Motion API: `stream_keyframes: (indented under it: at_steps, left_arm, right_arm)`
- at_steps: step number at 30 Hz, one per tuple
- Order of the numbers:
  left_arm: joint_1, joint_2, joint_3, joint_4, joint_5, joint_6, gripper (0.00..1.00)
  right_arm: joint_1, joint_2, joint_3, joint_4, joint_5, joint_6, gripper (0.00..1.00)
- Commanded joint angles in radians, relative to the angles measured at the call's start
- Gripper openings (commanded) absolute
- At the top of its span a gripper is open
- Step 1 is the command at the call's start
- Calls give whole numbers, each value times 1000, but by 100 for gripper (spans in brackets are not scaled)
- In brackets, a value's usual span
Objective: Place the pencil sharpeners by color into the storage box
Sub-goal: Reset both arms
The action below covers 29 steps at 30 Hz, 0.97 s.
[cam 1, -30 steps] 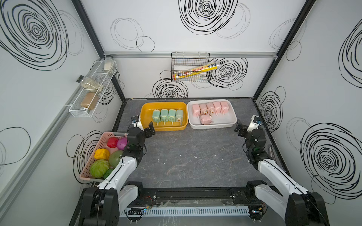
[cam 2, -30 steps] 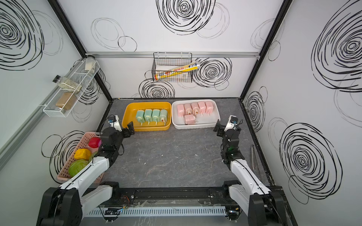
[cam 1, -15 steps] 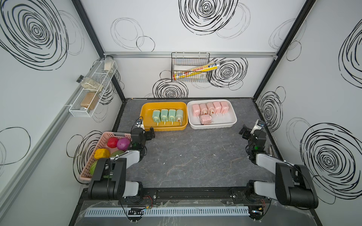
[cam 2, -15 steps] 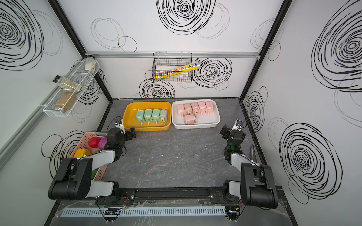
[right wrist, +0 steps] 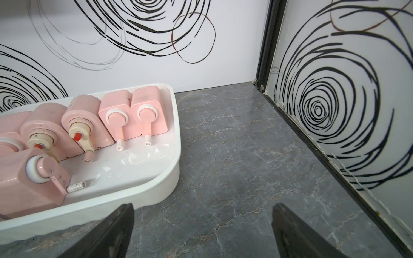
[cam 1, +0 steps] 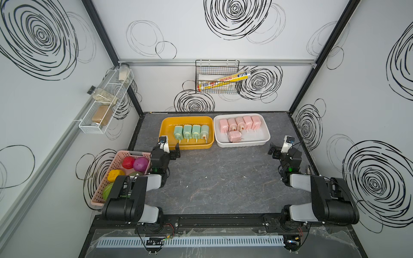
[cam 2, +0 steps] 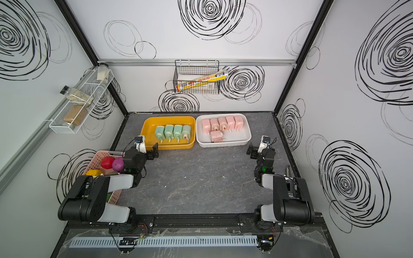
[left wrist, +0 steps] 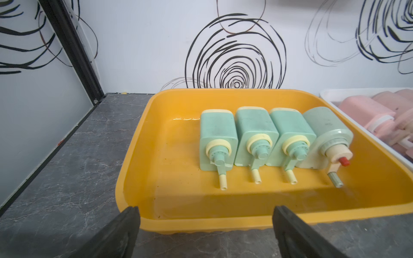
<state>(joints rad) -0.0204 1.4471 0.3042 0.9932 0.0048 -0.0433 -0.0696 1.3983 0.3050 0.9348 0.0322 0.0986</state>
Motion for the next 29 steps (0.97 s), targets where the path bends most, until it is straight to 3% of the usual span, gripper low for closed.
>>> stream_keyframes:
  at_steps: [1,2,4,9,11,29]
  left_arm:
    - [-10,21,-91,280,-1,34,99]
    - [-10,50,-115,373,13,34,99]
    - [-17,20,-102,293,-25,36,99]
    - [-31,26,-95,290,-81,30,99]
    - [-32,25,-98,294,-82,30,99]
    - [-36,24,-100,298,-87,33,99]
  right_arm:
    - [-1,-11,-33,85,-43,-30,100]
    - [-1,-5,-49,113,-54,-32,100]
    - [0,11,-78,199,-94,-44,100]
    - [41,140,-100,367,-123,-99,100]
    - [37,108,-79,275,-122,-100,100]
    - [38,120,-83,304,-124,-100,100]
